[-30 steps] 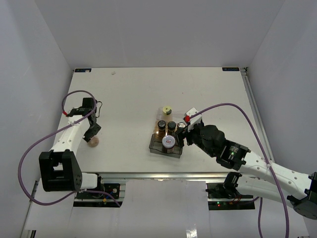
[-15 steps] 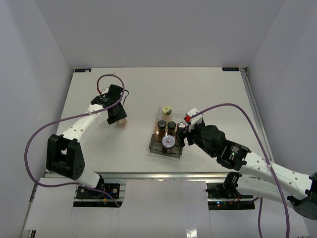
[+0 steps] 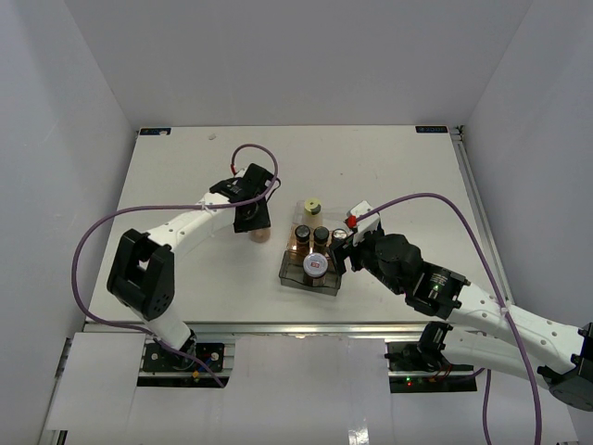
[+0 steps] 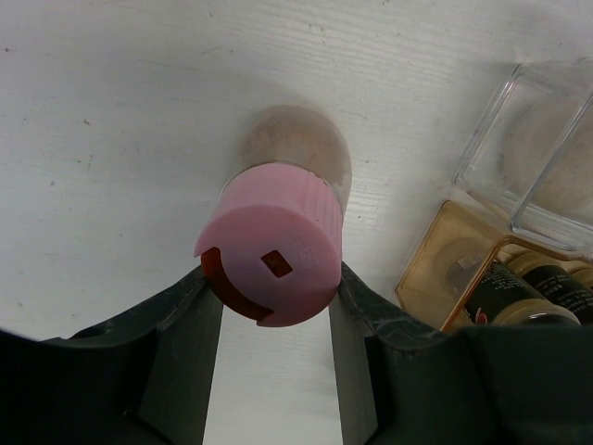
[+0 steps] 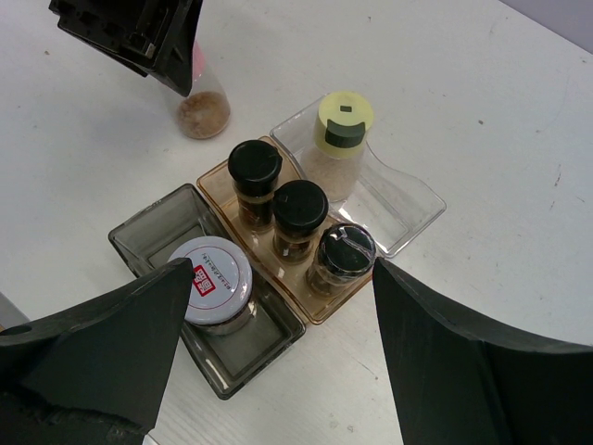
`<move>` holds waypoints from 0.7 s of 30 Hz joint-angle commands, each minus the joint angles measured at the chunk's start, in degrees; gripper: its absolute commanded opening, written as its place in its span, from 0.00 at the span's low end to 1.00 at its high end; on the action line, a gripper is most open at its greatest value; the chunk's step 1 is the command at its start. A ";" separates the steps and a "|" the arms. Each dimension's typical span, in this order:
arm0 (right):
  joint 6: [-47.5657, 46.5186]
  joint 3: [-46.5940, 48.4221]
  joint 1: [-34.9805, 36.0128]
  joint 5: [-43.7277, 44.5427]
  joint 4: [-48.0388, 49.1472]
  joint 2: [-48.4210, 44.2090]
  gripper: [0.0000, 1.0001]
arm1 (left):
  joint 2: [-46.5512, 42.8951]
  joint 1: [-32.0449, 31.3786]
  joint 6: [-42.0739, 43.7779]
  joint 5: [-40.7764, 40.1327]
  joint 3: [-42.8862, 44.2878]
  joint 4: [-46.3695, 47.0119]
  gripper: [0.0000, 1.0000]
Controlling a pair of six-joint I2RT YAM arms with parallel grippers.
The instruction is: Organize the condiment bottles
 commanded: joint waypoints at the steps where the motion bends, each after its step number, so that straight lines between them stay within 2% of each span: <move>1: -0.27 0.33 0.33 1.40 1.65 -0.10 0.85 | 1.38 -1.01 1.04 0.64 2.34 -0.20 0.03; 2: -0.23 0.32 0.33 1.35 1.65 -0.01 0.85 | 1.94 -1.07 1.24 0.90 2.64 -0.60 0.08; 3: -0.22 0.25 0.33 1.35 1.65 0.00 0.85 | 2.69 -1.14 1.54 1.35 2.94 -0.97 0.20; 10: -0.30 0.47 0.42 1.62 1.16 -0.43 0.85 | 4.56 -2.08 1.29 0.82 4.44 -3.02 0.57; 13: -0.31 0.79 0.33 1.85 1.04 -0.18 0.85 | 3.89 -2.12 1.45 0.64 5.19 -3.44 0.67; 16: -0.40 1.39 0.36 1.74 1.02 0.58 0.85 | 3.14 -2.12 1.86 0.26 7.00 -4.32 0.83; 21: -0.49 3.93 0.42 1.42 -0.06 2.83 0.85 | 0.66 -2.07 2.61 0.24 9.48 -4.38 0.95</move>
